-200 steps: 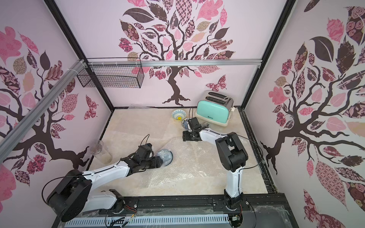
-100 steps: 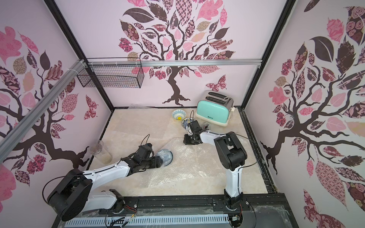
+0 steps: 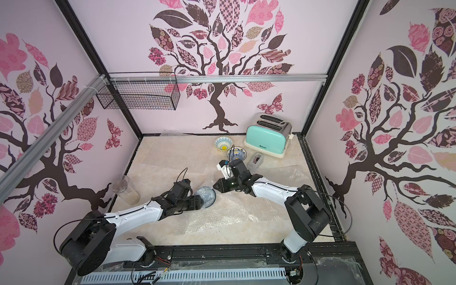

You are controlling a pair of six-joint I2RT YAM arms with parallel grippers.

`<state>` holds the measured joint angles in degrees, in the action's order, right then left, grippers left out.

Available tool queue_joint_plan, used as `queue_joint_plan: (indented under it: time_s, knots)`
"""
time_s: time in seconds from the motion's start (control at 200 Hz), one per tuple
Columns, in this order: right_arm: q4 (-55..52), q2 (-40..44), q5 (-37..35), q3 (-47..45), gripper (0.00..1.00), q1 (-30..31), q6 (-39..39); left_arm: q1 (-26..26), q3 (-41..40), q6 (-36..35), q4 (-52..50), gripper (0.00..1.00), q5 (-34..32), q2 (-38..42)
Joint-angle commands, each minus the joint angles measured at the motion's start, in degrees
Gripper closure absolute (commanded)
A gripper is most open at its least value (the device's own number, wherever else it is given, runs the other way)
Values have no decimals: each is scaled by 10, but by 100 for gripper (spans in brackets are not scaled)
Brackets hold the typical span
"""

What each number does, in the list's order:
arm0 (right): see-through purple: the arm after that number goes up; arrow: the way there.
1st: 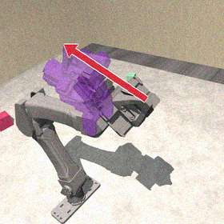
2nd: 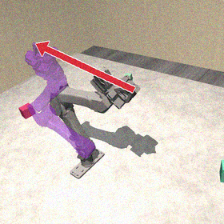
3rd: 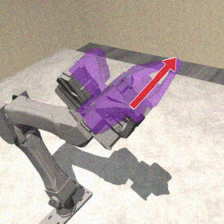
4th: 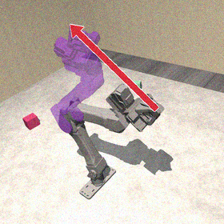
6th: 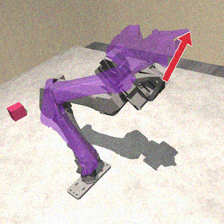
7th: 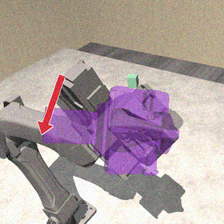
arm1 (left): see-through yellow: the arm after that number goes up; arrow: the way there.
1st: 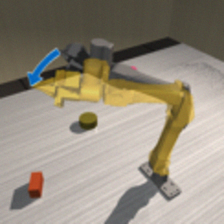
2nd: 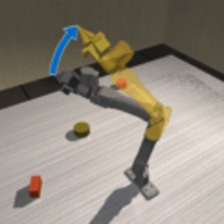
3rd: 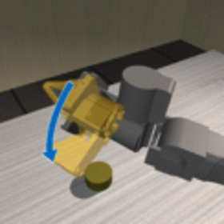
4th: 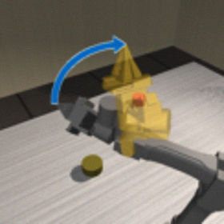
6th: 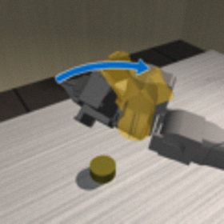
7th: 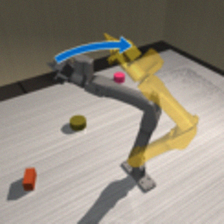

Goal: Wrap bowls in bubble wrap
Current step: Wrap the bowl in bubble wrap.

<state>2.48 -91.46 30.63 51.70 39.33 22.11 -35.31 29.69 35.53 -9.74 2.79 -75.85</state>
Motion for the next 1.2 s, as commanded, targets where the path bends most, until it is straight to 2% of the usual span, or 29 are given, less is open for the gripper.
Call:
queue_joint_plan:
  time_s: [0.0, 0.195, 0.59, 0.97, 1.08, 1.196]
  knots:
    - [29, -3, 35, -17, 85, 29, 1, -3, 1, -7, -12, 21, -5, -10]
    - [40, -28, 53, -17, 86, 64, 1, -4, 1, -7, -11, 21, -4, -13]
    - [34, -81, 43, 10, 85, 77, -7, -5, 0, 2, -12, 22, 5, -3]
    - [27, -84, 36, 5, 84, 77, -19, 6, 7, 63, -89, 17, -22, 107]
    - [27, -85, 39, 6, 84, 77, -20, 28, 0, 76, -89, 14, 6, 149]
    - [26, -84, 39, 3, 84, 77, -22, 73, -23, 96, -43, 10, 87, 192]
